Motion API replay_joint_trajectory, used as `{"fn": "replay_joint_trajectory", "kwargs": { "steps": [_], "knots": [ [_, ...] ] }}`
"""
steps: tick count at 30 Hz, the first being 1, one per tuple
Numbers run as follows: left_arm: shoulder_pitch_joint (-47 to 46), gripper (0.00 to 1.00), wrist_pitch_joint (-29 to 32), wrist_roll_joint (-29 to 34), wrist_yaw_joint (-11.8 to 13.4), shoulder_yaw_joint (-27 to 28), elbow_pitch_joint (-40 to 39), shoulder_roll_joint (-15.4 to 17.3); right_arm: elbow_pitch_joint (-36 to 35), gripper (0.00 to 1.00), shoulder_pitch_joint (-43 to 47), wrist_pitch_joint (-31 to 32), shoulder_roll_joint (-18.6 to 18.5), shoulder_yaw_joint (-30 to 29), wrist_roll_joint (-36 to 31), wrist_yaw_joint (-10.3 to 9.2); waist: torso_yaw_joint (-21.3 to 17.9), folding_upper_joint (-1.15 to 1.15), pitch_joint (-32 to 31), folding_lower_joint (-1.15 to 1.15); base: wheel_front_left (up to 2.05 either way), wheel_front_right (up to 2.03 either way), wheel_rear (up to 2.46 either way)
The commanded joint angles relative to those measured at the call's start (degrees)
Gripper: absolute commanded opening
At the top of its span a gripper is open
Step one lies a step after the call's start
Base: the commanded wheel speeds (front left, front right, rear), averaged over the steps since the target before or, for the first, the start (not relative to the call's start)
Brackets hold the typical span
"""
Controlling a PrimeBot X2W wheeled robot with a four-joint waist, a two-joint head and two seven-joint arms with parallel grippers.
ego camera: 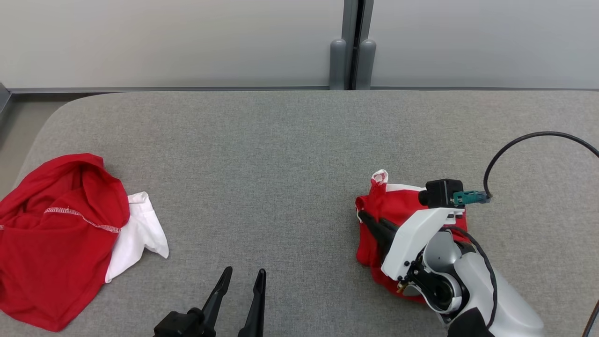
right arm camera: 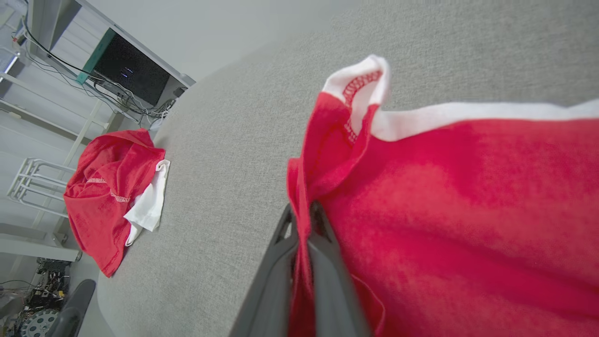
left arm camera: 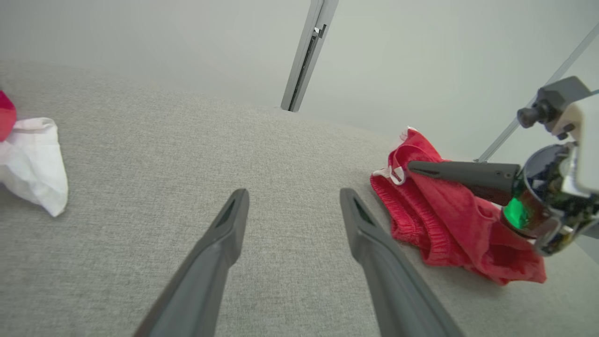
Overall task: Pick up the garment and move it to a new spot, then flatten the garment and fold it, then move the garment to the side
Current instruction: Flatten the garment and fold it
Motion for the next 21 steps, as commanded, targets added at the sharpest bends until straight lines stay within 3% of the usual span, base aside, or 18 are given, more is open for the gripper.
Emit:
{"fn": "replay_joint_trajectory", "kwargs": {
  "steps": [1,5,8,11,13,15,16,21],
  "knots": [
    [-0.63,1.00,-0.12,-0.33,0.19,0.23,0.12,0.18,0.27,1.00,-0.49,-1.21,-0.23,0.52,0.56,0.01,-0.02,0.00,-0.29,0.00,0.00,0.00,0.00],
    [0.78,1.00,-0.12,-0.27,0.06,0.63,0.43,0.18,-0.10,1.00,0.13,-5.51,-0.28,1.81,1.29,0.01,-0.24,0.00,-1.40,0.00,0.00,0.00,0.00],
    [1.48,1.00,-0.12,-0.32,0.38,1.22,0.22,0.17,-1.65,1.00,1.89,-8.17,-0.44,2.00,-2.44,0.01,-0.50,0.00,-2.55,0.00,0.00,0.00,0.00],
    [2.53,1.00,-0.12,-0.48,0.61,1.96,-0.18,0.17,-5.54,1.00,4.58,-11.75,-2.87,0.46,-6.48,0.01,-0.81,0.00,-3.67,0.00,0.00,0.00,0.00],
    [3.50,1.00,-0.12,-0.51,0.72,2.69,-0.68,0.17,-9.80,1.00,8.64,-15.84,-6.09,-2.51,-11.45,0.01,-1.13,0.00,-4.78,0.00,0.00,0.00,0.00],
    [3.82,1.00,-0.12,-0.49,0.78,2.93,-0.83,0.17,-11.06,1.00,10.08,-17.44,-7.07,-4.28,-12.89,0.01,-1.22,0.00,-5.19,0.00,0.00,0.00,0.00],
    [4.50,1.00,-0.12,-0.46,0.99,3.55,-1.30,0.19,-13.04,1.00,13.41,-20.40,-8.59,-7.94,-14.96,0.01,-1.31,0.00,-6.06,0.00,0.00,0.00,0.00],
    [5.82,1.00,-0.12,0.06,1.13,5.25,-2.27,0.20,-14.81,1.00,19.59,-26.39,-12.87,-13.72,-22.40,0.01,-1.17,0.00,-7.52,0.00,0.00,0.00,0.00]
  ]
}}
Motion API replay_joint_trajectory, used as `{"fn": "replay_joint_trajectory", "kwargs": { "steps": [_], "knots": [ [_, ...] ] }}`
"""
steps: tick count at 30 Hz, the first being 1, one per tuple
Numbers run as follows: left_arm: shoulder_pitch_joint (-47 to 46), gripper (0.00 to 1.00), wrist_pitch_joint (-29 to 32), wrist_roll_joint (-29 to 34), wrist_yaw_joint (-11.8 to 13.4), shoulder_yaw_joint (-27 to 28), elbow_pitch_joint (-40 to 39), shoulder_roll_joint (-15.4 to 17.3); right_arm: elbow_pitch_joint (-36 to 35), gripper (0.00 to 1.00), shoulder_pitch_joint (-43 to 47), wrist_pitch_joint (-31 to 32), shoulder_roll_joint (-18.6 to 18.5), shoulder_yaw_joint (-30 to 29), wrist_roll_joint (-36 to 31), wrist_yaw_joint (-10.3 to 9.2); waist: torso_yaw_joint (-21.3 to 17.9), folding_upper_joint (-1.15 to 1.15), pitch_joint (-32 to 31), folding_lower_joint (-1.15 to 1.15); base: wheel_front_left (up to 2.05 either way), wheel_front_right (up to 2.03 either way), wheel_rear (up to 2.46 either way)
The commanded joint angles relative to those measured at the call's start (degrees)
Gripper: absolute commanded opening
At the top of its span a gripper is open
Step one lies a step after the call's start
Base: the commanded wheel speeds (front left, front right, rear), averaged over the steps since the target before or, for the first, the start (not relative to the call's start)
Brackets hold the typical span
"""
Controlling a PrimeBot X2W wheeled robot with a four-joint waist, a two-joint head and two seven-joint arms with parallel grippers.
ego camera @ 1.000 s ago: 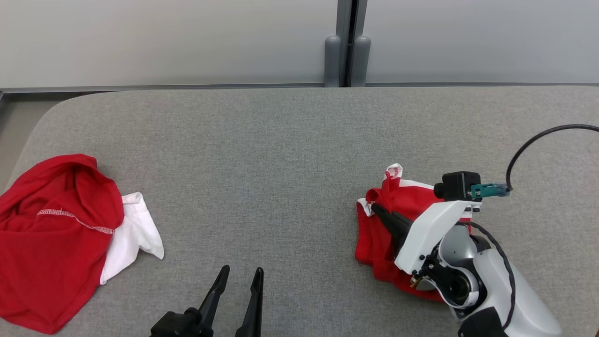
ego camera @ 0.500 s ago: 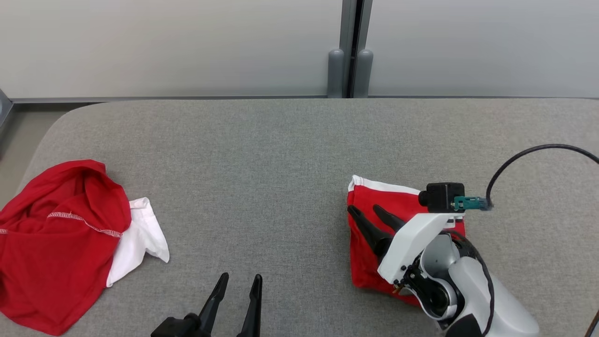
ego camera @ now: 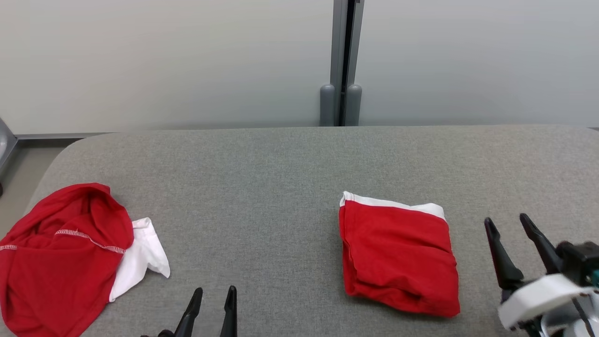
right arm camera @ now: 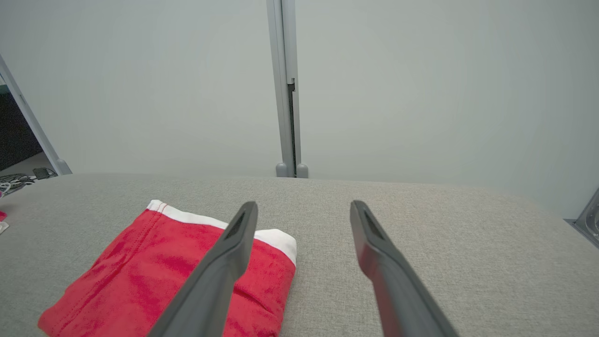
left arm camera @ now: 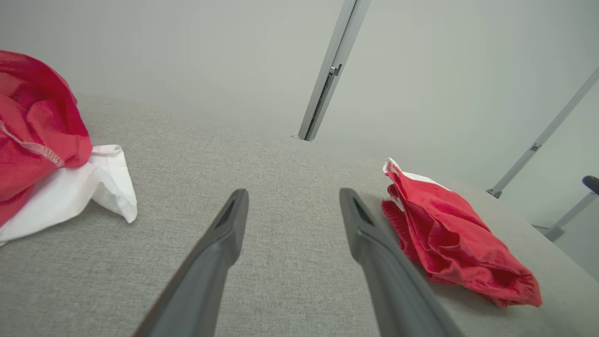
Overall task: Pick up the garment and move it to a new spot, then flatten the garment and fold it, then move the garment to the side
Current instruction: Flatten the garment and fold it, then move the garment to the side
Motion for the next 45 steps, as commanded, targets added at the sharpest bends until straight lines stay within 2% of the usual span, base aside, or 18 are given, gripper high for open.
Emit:
{"fn": "replay_joint_trajectory", "kwargs": {
  "steps": [1,3,6,15,22,32,37,39,40,45],
  "knots": [
    [0.82,1.00,-0.11,0.55,0.32,0.96,-0.35,0.22,-0.15,1.00,2.05,-1.88,-0.88,-1.13,-2.20,0.01,0.06,0.00,-0.78,0.00,0.00,0.00,0.00],
    [1.61,1.00,-0.12,0.96,0.21,2.32,-0.97,0.23,0.46,1.00,4.70,-4.19,-1.90,-4.12,-5.25,0.01,0.09,0.00,-1.30,0.00,0.00,0.00,0.00],
    [2.59,1.00,-0.12,1.53,-0.39,4.45,-1.59,0.22,1.13,1.00,8.35,-6.01,-1.07,-8.23,-7.94,0.01,0.14,0.00,-1.99,0.00,0.00,0.00,0.00],
    [4.19,1.00,-0.12,2.98,-2.30,8.83,-1.81,0.21,-0.12,1.00,16.01,-6.50,4.99,-16.64,-11.40,0.01,-0.07,0.00,-2.84,0.00,0.00,0.00,0.00],
    [4.85,1.00,-0.12,3.42,-2.61,9.77,-1.98,0.21,-1.89,1.00,17.52,-6.49,7.40,-18.18,-12.76,0.01,-0.64,0.00,-3.09,0.00,0.00,0.00,0.00],
    [4.91,1.00,-0.12,3.94,-2.95,10.37,-0.95,0.22,-2.74,1.00,16.81,-6.49,7.21,-17.85,-13.15,0.01,0.03,0.00,-2.86,0.00,0.00,0.00,0.00],
    [4.62,1.00,-0.12,3.99,-2.66,10.47,-1.27,0.21,-1.33,1.00,13.32,-6.50,6.46,-14.07,-8.13,0.01,0.58,0.00,-1.76,0.00,0.00,0.00,0.00],
    [4.19,1.00,-0.12,4.16,-2.83,10.29,-1.14,0.22,0.47,1.00,10.62,-3.24,5.35,-10.78,-3.65,0.01,0.87,0.00,-1.07,0.00,0.00,0.00,0.00],
    [4.19,1.00,-0.12,4.16,-2.83,10.29,-1.14,0.22,0.47,1.00,10.62,-3.24,5.35,-10.78,-3.65,0.01,0.87,0.00,-1.07,0.00,0.00,0.00,0.00],
    [2.60,1.00,-0.12,4.49,-3.26,10.00,-0.79,0.22,3.84,1.00,4.17,11.20,2.30,-4.87,7.81,0.01,2.08,0.00,0.74,0.00,0.00,0.00,0.00]
  ]
}}
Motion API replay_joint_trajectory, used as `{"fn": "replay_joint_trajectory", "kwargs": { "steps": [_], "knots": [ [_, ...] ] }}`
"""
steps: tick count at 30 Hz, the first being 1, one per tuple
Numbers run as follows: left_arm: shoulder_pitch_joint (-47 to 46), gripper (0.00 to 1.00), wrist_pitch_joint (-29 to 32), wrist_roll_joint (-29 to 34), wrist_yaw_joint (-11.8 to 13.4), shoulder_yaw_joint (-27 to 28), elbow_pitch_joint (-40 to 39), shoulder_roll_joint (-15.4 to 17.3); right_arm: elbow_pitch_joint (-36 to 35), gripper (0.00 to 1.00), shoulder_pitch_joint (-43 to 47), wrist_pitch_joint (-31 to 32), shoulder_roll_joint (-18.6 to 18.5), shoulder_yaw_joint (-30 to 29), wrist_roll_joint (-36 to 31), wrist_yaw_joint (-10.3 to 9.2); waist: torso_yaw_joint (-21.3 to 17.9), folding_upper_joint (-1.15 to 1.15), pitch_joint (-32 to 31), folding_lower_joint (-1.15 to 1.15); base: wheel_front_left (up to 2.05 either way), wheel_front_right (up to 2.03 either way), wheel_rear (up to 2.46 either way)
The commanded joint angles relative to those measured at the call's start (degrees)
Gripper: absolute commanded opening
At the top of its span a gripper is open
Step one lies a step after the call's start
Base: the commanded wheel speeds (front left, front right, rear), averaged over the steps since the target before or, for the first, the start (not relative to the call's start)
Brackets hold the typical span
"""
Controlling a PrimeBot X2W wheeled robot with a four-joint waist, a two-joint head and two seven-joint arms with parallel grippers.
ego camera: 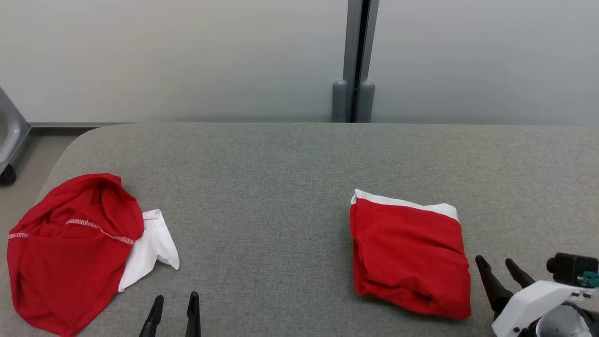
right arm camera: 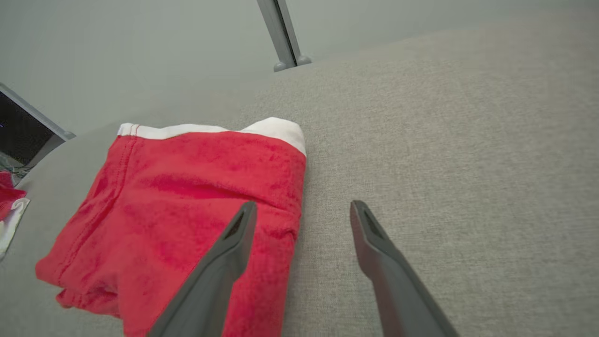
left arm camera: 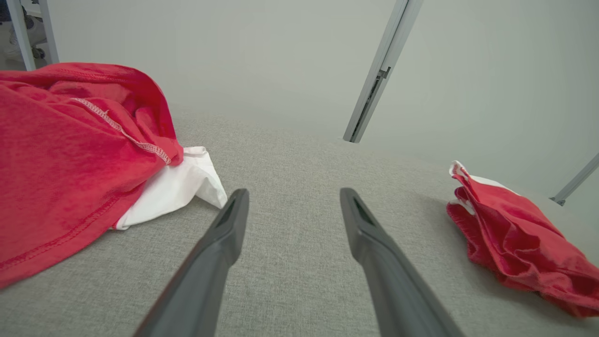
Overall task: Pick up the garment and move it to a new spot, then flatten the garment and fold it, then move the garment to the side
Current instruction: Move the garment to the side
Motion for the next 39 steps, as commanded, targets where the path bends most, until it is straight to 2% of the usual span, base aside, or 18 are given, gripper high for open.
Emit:
{"fn": "replay_joint_trajectory", "kwargs": {
  "steps": [1,7,14,15,16,22,26,33,39],
  "knots": [
    [-1.10,1.00,-0.12,0.37,-0.26,0.06,0.04,0.20,0.31,1.00,-0.66,1.11,-0.31,0.34,0.90,0.01,0.66,0.00,0.79,0.00,0.00,0.00,0.00],
    [-2.91,1.00,-0.12,-0.05,-0.17,-0.56,0.43,0.21,5.36,1.00,-4.77,9.52,-0.85,2.51,6.14,0.01,2.76,0.00,3.18,0.00,0.00,0.00,0.00],
    [-4.57,1.00,-0.12,-0.71,0.39,-1.25,-0.23,0.19,9.84,1.00,-7.39,14.84,2.06,3.09,11.23,0.01,3.32,0.00,5.62,0.00,0.00,0.00,0.00],
    [-4.73,1.00,-0.11,-0.67,0.49,-1.30,-0.39,0.21,9.43,0.43,-7.84,15.00,2.06,3.57,12.00,0.01,3.00,0.00,6.07,0.00,0.00,0.00,0.00],
    [-4.90,1.00,-0.12,-0.70,0.59,-1.30,-0.54,0.20,8.82,0.00,-8.38,15.00,1.77,4.22,12.84,0.01,2.58,0.00,6.56,0.00,0.00,0.00,0.00],
    [-7.11,1.00,-0.10,-0.21,0.14,-1.04,-1.74,0.19,5.55,0.00,-13.18,15.36,-2.83,4.45,16.80,0.01,-2.97,0.00,11.87,0.00,0.00,0.00,0.00],
    [-10.58,1.00,-0.11,1.56,-1.05,-1.34,-2.12,0.20,4.69,0.00,-16.80,15.90,-9.72,2.78,15.16,0.01,-6.72,0.00,17.48,0.00,0.00,0.00,0.00],
    [-17.30,1.00,-0.11,5.42,-3.39,-2.26,-1.70,0.37,8.82,0.00,-25.07,17.63,-23.07,-2.83,5.79,0.01,-9.22,0.00,26.14,0.00,0.00,0.00,0.00],
    [-19.38,1.00,-0.06,6.52,-4.35,-3.69,-0.78,0.30,15.87,0.00,-33.78,20.46,-29.30,-5.31,-6.11,0.00,-7.56,0.00,29.33,0.00,0.00,0.00,0.00]
  ]
}}
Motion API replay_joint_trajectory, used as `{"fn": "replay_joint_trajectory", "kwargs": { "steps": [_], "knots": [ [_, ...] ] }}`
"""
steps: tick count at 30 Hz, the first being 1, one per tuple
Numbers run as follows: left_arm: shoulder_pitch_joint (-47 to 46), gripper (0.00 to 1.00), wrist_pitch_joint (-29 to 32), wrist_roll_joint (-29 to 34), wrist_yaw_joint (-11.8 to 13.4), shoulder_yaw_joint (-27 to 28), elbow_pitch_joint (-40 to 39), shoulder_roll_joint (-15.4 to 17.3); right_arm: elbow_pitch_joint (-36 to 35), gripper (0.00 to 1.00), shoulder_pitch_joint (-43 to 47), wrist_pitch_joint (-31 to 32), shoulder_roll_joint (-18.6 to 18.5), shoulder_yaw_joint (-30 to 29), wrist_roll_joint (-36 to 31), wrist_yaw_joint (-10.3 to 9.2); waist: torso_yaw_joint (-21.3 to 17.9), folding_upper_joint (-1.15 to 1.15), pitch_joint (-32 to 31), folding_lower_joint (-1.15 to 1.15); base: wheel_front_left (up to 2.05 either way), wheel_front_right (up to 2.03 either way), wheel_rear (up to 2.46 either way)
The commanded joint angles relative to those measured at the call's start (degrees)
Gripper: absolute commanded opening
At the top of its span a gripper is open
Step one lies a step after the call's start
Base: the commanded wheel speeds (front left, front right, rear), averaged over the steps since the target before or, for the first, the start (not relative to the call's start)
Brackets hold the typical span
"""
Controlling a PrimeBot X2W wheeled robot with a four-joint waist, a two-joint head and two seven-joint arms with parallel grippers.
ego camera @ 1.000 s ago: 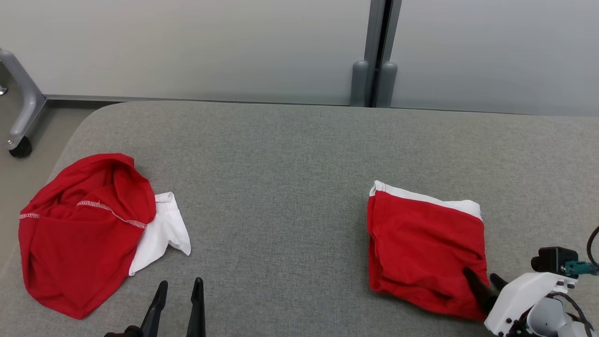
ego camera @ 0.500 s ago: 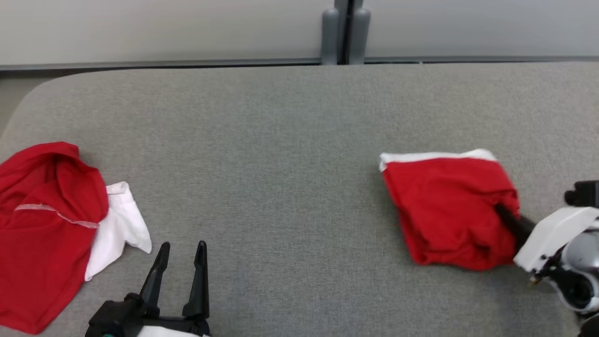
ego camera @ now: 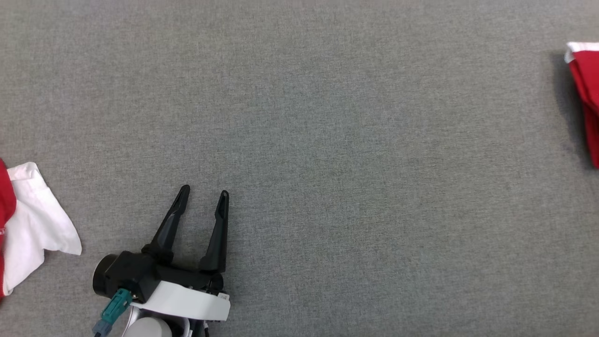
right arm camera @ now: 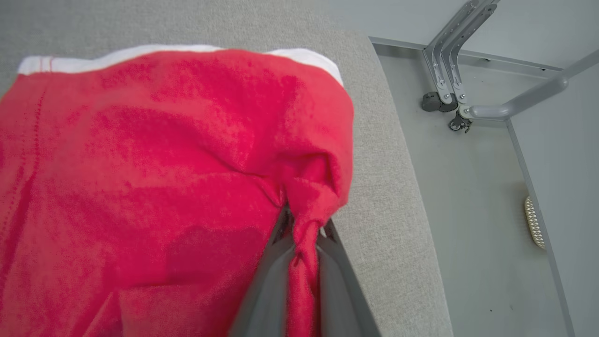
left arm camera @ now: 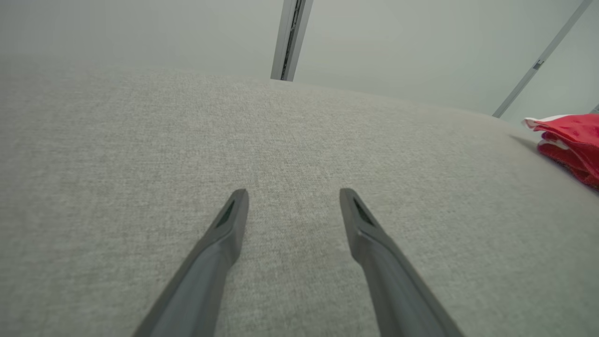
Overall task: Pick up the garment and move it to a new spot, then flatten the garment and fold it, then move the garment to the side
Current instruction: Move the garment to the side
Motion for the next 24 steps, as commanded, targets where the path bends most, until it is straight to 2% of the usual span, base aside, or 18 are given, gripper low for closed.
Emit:
{"fn": "replay_joint_trajectory", "kwargs": {
  "steps": [1,3,4,5,6,10,16,20,24],
  "knots": [
    [-0.87,1.00,-0.01,0.16,-0.27,-0.08,0.32,0.23,1.00,0.00,-1.24,0.57,-0.97,-0.41,-1.59,-0.01,0.52,0.00,1.49,0.00,0.00,0.00,0.00],
    [-0.83,1.00,0.01,-0.34,-0.09,-0.25,0.39,0.21,2.53,0.02,-3.06,0.97,-1.99,-1.13,-4.30,-0.01,1.37,0.00,2.09,0.00,0.00,0.00,0.00],
    [-0.74,1.00,0.06,-0.65,0.11,-0.17,0.39,0.22,3.24,0.22,-3.74,0.91,-2.26,-1.39,-5.58,-0.01,1.70,0.00,2.27,0.00,0.00,0.00,0.00],
    [-0.59,1.00,0.06,-0.93,0.26,-0.06,0.42,0.28,4.05,0.57,-4.29,0.48,-2.64,-1.88,-6.89,-0.01,1.96,0.00,2.38,0.00,0.00,0.00,0.00],
    [-0.47,1.00,0.06,-1.12,0.36,0.07,0.41,0.37,4.71,1.00,-4.86,-0.03,-2.86,-2.46,-8.17,-0.01,2.13,0.00,2.40,0.00,0.00,0.00,0.00],
    [0.06,1.00,0.05,-2.43,1.15,-0.03,0.17,0.32,5.87,1.00,-5.55,-2.36,-1.94,-3.73,-12.51,-0.01,2.36,0.00,1.19,0.00,0.00,0.00,0.00],
    [1.53,1.00,-0.03,-4.40,1.67,0.07,0.77,0.17,1.96,1.00,-1.01,-12.50,1.54,-6.46,-15.29,-0.01,2.39,0.00,-5.74,0.00,0.00,0.00,0.00],
    [4.75,1.00,-0.03,-5.70,2.57,1.33,1.51,0.18,-3.51,1.00,5.88,-17.46,5.95,-7.97,-16.06,-0.01,2.31,0.00,-12.59,0.00,0.00,0.00,0.00],
    [8.62,1.00,-0.03,-6.12,2.93,3.09,2.12,0.16,-9.96,1.00,14.49,-21.82,12.07,-9.84,-17.62,-0.01,2.26,0.00,-19.14,0.00,0.00,0.00,0.00]
  ]
}}
